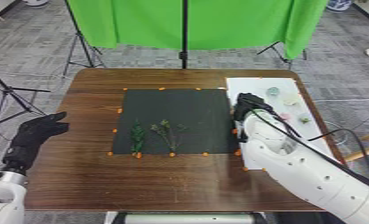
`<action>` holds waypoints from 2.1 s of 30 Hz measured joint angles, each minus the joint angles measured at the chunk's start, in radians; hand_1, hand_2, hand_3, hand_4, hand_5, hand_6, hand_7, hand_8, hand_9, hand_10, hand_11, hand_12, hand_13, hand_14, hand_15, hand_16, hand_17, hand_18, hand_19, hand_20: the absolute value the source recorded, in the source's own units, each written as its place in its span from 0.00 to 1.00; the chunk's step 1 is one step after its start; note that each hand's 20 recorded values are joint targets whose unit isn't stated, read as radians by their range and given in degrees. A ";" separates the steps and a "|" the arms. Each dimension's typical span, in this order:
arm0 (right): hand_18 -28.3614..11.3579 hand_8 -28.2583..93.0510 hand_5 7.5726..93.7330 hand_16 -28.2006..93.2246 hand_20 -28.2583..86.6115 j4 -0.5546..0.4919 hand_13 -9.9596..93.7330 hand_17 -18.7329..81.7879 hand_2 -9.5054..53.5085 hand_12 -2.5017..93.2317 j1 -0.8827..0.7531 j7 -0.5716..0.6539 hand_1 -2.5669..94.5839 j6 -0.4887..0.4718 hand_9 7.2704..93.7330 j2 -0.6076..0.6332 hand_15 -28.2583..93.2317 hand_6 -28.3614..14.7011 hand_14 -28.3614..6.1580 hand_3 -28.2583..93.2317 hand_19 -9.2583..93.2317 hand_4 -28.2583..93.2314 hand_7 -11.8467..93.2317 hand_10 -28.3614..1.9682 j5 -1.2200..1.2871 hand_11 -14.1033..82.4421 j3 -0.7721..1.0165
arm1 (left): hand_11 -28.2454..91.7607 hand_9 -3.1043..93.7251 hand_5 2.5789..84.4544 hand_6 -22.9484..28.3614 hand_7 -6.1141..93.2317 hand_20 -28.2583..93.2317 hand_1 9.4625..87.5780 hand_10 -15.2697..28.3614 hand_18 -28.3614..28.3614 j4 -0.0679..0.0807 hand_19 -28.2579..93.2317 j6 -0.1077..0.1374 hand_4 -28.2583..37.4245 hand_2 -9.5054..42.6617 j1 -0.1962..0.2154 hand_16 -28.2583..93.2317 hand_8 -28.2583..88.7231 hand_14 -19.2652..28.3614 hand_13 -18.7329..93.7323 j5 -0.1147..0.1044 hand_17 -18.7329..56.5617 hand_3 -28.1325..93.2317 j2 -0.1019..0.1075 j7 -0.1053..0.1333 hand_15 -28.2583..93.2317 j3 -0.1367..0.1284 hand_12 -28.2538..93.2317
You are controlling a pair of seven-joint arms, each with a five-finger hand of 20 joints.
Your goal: Arrange flowers
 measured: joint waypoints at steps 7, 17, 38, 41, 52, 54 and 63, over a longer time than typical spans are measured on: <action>0.43 0.42 0.82 0.41 0.72 0.000 1.00 0.93 0.00 0.30 -0.011 -0.014 0.61 0.046 0.99 -0.004 0.82 0.52 0.85 0.71 1.00 0.25 0.50 0.58 0.042 0.64 0.014 | 0.39 0.55 0.56 0.61 0.14 0.35 0.24 0.71 0.71 -0.001 0.32 -0.001 0.04 0.41 0.000 0.20 0.19 0.81 0.53 0.002 0.40 0.76 -0.001 -0.001 0.37 -0.001 0.32; 0.42 0.43 0.82 0.41 0.73 -0.082 1.00 0.93 0.00 0.30 -0.050 -0.059 0.60 0.194 0.99 0.036 0.83 0.51 0.85 0.71 1.00 0.27 0.51 0.57 0.075 0.66 0.057 | 0.39 0.55 0.56 0.61 0.14 0.35 0.24 0.71 0.71 0.000 0.32 -0.001 0.04 0.41 0.001 0.20 0.19 0.81 0.53 0.003 0.40 0.76 -0.001 0.000 0.37 -0.001 0.32; 0.43 0.42 0.82 0.40 0.73 -0.209 1.00 0.94 0.00 0.29 0.149 -0.203 0.61 0.306 0.99 -0.049 0.84 0.49 0.86 0.71 1.00 0.27 0.52 0.57 0.231 0.66 -0.144 | 0.39 0.55 0.56 0.61 0.14 0.35 0.23 0.72 0.71 -0.006 0.32 0.000 0.04 0.41 0.007 0.21 0.19 0.81 0.53 0.004 0.40 0.76 0.001 0.001 0.37 -0.010 0.32; 0.43 0.42 0.82 0.40 0.73 -0.211 1.00 0.94 0.00 0.29 0.161 -0.210 0.61 0.303 0.99 -0.094 0.84 0.49 0.86 0.71 1.00 0.27 0.52 0.57 0.217 0.66 -0.152 | 0.39 0.55 0.56 0.61 0.14 0.35 0.24 0.72 0.71 -0.006 0.32 0.000 0.04 0.41 0.003 0.21 0.19 0.81 0.53 0.005 0.40 0.76 0.002 0.001 0.37 -0.007 0.32; 0.44 0.42 0.82 0.40 0.73 -0.237 1.00 0.94 0.00 0.29 0.090 -0.196 0.61 0.259 0.99 -0.090 0.84 0.49 0.87 0.71 1.00 0.27 0.52 0.57 0.076 0.66 -0.137 | 0.39 0.55 0.56 0.61 0.14 0.35 0.23 0.72 0.71 -0.008 0.32 -0.001 0.04 0.41 0.020 0.21 0.19 0.81 0.53 0.005 0.40 0.76 0.000 -0.001 0.37 -0.020 0.32; 0.44 0.42 0.82 0.40 0.73 -0.234 1.00 0.94 0.00 0.29 0.061 -0.187 0.61 0.248 0.99 -0.087 0.84 0.49 0.87 0.71 1.00 0.27 0.52 0.57 0.075 0.66 -0.134 | 0.39 0.55 0.56 0.61 0.14 0.35 0.24 0.72 0.71 -0.008 0.32 -0.002 0.04 0.41 0.021 0.21 0.19 0.81 0.53 0.005 0.40 0.76 0.000 -0.003 0.37 -0.020 0.32; 0.44 0.42 0.82 0.40 0.73 -0.223 1.00 0.94 0.00 0.28 -0.066 -0.157 0.61 0.223 0.99 -0.069 0.84 0.49 0.87 0.71 1.00 0.27 0.52 0.57 0.072 0.66 -0.106 | 0.39 0.55 0.56 0.61 0.14 0.35 0.23 0.71 0.71 -0.008 0.32 -0.011 0.04 0.41 0.020 0.21 0.19 0.81 0.53 0.007 0.40 0.76 0.000 -0.014 0.37 -0.020 0.32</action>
